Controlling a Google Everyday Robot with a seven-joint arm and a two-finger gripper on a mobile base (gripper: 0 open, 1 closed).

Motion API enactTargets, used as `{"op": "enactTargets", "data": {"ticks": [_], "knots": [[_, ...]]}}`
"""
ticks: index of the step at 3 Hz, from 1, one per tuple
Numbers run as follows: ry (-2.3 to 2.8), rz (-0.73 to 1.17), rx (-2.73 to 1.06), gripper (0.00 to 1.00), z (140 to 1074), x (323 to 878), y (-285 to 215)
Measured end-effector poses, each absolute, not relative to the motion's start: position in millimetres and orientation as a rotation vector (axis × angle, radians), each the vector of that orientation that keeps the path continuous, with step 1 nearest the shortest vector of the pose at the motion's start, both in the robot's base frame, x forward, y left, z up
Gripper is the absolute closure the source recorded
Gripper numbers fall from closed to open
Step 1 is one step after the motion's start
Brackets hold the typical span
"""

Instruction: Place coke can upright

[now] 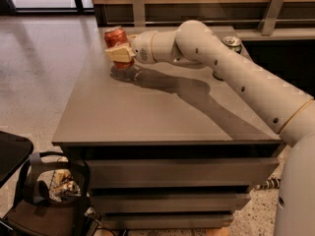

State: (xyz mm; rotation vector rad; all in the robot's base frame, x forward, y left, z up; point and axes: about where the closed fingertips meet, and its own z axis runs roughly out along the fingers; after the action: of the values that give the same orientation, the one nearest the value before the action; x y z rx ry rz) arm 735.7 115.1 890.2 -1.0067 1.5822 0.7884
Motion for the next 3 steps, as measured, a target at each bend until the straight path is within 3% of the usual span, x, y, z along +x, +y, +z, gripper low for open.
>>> {"op": "enactTargets", "data": {"ticks": [3], "knots": [[1.531, 0.833, -0.893, 1.00, 864.8, 739.6, 94.9]]}}
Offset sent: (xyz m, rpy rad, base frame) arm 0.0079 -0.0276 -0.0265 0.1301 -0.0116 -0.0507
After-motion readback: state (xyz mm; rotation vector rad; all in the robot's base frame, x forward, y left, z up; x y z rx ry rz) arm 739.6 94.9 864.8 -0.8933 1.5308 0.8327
